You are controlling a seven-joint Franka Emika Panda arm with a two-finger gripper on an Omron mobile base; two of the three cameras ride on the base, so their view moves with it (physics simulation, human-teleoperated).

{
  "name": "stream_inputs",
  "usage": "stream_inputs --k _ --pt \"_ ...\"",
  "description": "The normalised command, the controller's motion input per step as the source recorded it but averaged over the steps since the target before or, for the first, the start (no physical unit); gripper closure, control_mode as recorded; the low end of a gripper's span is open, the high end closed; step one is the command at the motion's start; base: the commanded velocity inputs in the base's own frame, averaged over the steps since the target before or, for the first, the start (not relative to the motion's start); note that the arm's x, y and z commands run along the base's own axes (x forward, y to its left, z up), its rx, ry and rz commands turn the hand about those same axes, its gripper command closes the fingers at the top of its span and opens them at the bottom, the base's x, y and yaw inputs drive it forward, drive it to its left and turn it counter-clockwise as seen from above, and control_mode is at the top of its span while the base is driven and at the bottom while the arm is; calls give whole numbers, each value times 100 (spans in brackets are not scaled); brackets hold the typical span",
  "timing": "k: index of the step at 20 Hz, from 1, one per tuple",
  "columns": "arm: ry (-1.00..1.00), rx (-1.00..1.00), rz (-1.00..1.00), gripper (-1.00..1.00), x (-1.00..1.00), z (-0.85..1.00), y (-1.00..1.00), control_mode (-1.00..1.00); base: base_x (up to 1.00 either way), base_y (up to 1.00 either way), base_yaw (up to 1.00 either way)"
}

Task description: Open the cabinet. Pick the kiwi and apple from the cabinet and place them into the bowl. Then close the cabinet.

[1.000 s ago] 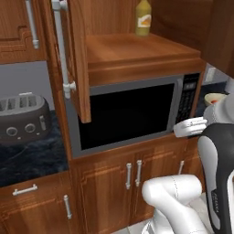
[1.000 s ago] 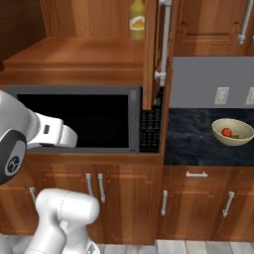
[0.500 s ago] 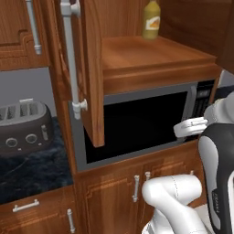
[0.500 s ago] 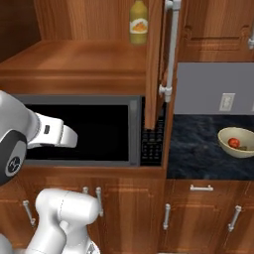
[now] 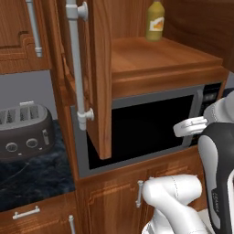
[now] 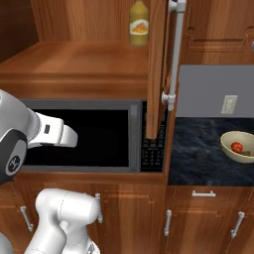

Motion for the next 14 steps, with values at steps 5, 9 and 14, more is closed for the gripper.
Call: stream_inputs --k 5,9,14 --pt "0 0 0 -100 0 0 0 100 34 7 0" --pt "0 0 0 -100 0 0 0 100 33 3 0" --pt "0 0 0 -100 0 0 0 100 23 0 0"
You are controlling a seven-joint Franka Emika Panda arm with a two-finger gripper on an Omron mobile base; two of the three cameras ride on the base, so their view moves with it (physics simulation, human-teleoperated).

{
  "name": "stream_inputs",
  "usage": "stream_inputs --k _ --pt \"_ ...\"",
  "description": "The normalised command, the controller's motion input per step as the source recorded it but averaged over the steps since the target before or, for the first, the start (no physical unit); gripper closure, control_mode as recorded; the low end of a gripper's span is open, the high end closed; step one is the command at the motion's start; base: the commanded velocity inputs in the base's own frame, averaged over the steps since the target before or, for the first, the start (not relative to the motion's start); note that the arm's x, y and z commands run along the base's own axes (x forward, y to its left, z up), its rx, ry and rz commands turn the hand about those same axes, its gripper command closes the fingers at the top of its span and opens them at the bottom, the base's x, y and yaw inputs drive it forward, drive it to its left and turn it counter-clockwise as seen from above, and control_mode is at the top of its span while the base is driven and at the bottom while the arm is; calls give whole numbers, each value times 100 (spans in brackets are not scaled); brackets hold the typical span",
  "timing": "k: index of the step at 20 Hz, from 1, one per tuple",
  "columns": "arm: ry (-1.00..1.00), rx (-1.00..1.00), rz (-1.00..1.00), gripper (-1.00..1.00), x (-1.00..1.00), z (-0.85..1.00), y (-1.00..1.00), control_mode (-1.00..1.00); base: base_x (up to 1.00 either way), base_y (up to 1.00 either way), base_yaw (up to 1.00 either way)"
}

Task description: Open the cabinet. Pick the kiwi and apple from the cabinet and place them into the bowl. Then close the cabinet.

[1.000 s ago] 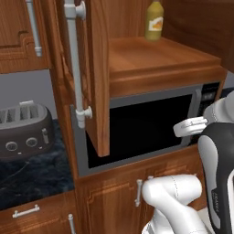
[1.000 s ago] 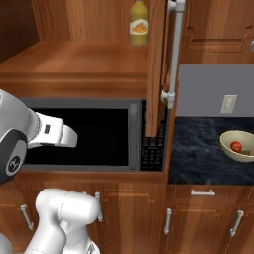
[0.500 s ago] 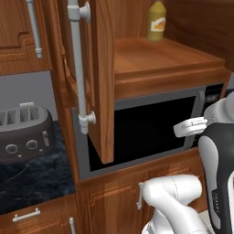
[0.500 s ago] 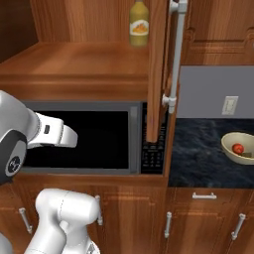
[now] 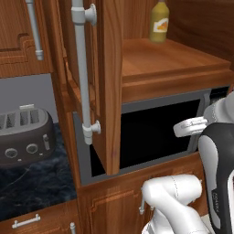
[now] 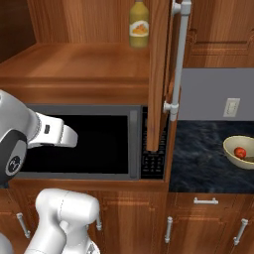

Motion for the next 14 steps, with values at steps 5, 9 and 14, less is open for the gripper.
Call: stream_inputs --k 5,9,14 --pt "0 0 0 -100 0 0 0 100 1 0 0" --pt "2 0 0 -100 0 -1 0 -100 0 0 0" --pt "0 0 0 -100 -19 0 0 -100 0 0 0"
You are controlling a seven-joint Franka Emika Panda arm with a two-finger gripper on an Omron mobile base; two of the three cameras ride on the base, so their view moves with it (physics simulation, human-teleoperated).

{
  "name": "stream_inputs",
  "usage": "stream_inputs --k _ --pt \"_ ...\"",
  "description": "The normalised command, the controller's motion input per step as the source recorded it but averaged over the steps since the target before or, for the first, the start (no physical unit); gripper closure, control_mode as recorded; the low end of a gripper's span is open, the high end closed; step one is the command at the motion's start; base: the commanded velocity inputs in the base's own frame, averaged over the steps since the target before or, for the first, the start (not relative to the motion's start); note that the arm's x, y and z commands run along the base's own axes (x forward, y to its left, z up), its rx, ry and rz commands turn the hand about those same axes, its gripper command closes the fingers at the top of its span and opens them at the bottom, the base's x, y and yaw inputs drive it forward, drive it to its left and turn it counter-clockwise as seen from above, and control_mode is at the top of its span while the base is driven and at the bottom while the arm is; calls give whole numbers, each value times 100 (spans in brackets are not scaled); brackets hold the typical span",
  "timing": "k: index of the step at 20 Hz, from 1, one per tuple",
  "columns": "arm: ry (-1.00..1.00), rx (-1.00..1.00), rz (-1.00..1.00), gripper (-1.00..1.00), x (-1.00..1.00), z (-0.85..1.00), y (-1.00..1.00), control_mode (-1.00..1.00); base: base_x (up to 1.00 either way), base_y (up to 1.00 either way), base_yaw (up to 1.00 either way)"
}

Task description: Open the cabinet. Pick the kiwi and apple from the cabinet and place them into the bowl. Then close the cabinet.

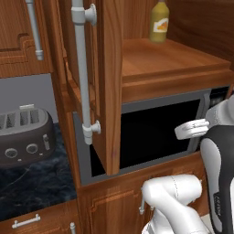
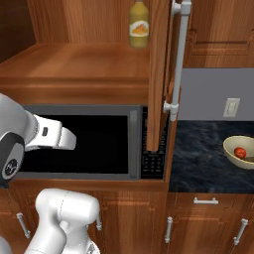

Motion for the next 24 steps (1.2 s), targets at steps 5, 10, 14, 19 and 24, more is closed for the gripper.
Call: stream_inputs --k 5,10,14,19,24 --pt "-1 0 0 -100 -30 1 0 -100 0 0 0" --pt "-2 0 0 -100 -31 17 0 -100 0 0 0" --pt "0 0 0 -100 -23 32 0 -100 0 0 0" --pt "0 0 0 -100 -37 24 0 -100 0 0 0" --pt "0 0 0 -100 -38 10 0 -100 0 0 0"
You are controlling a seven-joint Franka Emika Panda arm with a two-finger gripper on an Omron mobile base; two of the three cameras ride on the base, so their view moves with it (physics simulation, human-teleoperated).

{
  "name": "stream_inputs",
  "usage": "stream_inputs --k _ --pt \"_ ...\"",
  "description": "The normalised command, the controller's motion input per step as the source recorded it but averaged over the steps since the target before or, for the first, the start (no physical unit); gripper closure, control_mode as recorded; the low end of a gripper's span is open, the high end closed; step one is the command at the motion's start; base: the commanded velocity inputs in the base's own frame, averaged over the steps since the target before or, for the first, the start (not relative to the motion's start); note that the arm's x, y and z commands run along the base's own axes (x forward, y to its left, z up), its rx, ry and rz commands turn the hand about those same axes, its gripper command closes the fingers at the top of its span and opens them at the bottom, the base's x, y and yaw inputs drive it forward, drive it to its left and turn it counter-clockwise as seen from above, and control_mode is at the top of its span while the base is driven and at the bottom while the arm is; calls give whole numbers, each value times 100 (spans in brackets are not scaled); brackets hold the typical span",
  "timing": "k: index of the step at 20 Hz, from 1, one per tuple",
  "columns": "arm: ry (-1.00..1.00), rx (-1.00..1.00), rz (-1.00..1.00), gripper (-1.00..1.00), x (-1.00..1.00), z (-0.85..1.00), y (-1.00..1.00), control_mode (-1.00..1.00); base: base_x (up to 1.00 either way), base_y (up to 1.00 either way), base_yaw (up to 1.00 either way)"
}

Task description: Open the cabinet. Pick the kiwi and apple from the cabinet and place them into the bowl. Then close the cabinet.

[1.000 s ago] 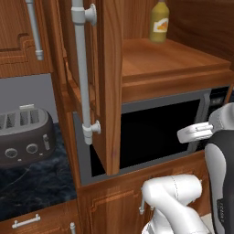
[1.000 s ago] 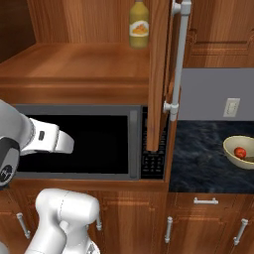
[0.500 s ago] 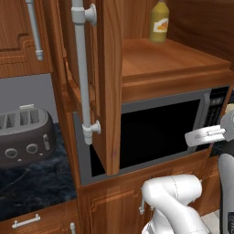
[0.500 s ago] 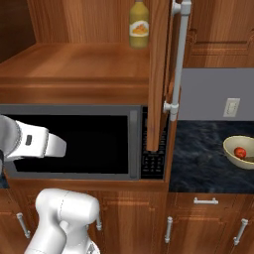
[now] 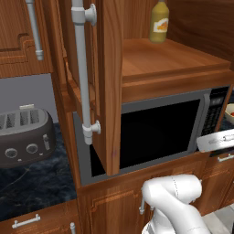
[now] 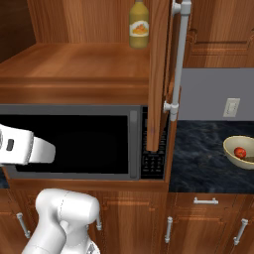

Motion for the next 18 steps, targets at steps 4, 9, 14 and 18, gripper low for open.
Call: stream_inputs --k 4,9,14,18 --pt "-4 0 0 -100 -39 7 -7 -100 0 0 0" --pt "0 2 0 -100 -12 0 -30 -100 0 0 0" --pt "0 4 0 -100 -16 0 -36 -100 0 0 0" --pt "0 3 0 -100 -23 0 -33 -100 0 0 0"
